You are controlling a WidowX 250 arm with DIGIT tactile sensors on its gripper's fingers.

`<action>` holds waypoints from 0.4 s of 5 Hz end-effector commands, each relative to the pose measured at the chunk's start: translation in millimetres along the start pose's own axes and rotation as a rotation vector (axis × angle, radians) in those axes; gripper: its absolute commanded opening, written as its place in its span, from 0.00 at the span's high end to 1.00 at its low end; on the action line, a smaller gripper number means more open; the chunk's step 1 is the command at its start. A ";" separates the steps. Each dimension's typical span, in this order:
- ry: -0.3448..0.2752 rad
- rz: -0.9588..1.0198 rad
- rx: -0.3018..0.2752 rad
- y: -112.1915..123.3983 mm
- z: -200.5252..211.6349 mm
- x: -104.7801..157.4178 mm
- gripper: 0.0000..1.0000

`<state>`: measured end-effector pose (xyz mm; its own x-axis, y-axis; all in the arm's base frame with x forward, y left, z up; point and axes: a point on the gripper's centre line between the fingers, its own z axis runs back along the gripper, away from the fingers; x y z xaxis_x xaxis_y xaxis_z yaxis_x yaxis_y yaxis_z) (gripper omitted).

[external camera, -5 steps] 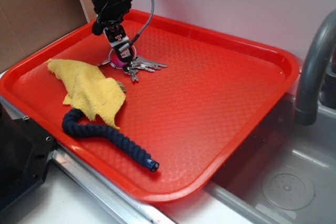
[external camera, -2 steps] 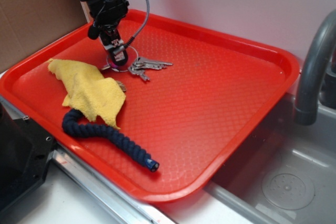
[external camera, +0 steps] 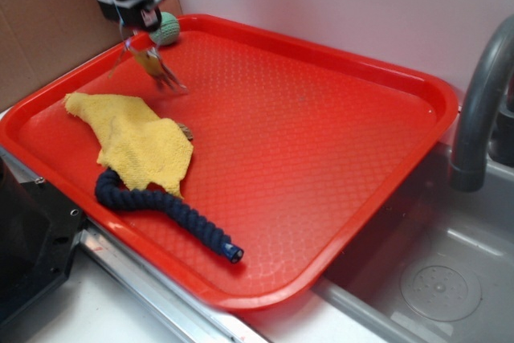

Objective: Grab the silver keys.

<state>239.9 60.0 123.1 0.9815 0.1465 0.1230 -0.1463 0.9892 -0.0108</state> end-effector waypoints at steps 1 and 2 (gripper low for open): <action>-0.006 0.102 0.022 -68.7 106.0 25.9 1.00; -0.016 0.167 0.044 -64.0 96.3 19.7 1.00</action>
